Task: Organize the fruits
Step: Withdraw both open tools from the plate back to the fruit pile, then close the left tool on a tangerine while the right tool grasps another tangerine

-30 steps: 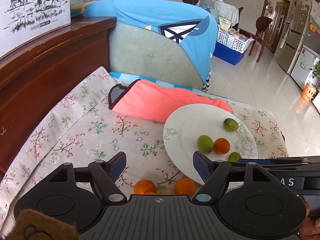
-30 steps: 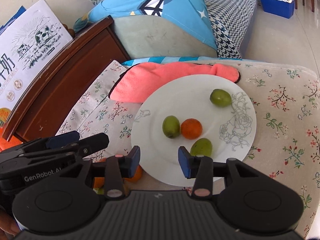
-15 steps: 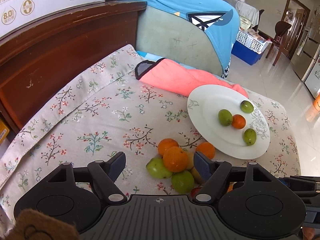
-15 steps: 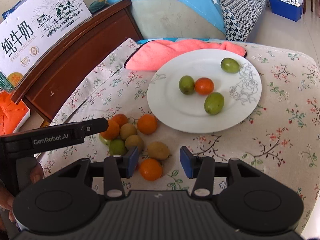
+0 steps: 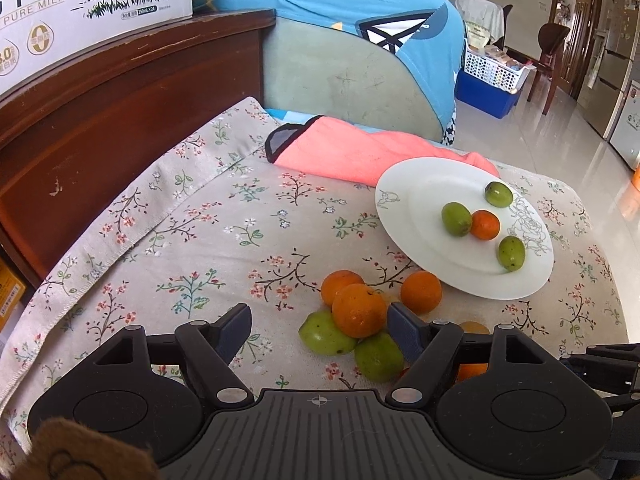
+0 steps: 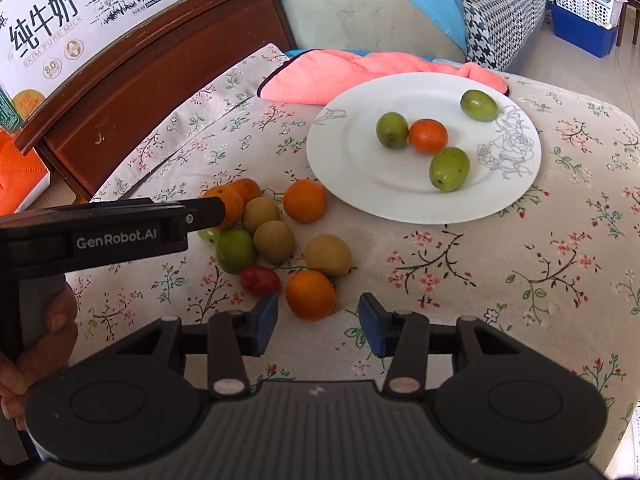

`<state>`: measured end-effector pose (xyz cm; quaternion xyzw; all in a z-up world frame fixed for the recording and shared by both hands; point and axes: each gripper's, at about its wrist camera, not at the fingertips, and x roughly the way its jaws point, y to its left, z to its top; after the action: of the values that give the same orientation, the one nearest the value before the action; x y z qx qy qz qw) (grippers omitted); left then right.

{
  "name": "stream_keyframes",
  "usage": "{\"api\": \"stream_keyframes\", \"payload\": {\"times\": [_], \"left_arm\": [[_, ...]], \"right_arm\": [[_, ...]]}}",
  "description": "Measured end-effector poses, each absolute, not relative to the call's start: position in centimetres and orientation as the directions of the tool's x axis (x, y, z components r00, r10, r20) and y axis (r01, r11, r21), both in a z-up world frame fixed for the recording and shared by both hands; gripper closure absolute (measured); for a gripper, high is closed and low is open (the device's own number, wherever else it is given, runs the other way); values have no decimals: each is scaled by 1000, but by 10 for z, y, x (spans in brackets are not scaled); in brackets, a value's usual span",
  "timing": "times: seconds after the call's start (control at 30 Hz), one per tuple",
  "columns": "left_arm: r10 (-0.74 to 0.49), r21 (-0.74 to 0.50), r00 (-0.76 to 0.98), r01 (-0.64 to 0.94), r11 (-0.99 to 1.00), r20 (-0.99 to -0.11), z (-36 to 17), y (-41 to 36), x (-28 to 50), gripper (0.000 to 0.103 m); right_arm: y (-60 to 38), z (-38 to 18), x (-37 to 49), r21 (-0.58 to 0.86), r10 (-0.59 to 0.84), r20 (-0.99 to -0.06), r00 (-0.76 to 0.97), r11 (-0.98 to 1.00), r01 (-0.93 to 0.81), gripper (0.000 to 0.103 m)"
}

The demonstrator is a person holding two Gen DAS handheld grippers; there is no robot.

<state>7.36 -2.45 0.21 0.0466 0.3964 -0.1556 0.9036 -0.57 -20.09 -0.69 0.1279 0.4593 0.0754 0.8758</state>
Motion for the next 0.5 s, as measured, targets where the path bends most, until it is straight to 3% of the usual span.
{"api": "stream_keyframes", "payload": {"times": [0.3,0.5], "left_arm": [[-245,-48,637,310,949,-731,-6,-31,81,28],[-247,-40,646,317,947,-722,-10,-36,82,33]], "right_arm": [[-194,-8,-4,269,242,-786,569,962,-37,57],[-190,-9,-5,234,222,-786,577,971,-54,69]]}}
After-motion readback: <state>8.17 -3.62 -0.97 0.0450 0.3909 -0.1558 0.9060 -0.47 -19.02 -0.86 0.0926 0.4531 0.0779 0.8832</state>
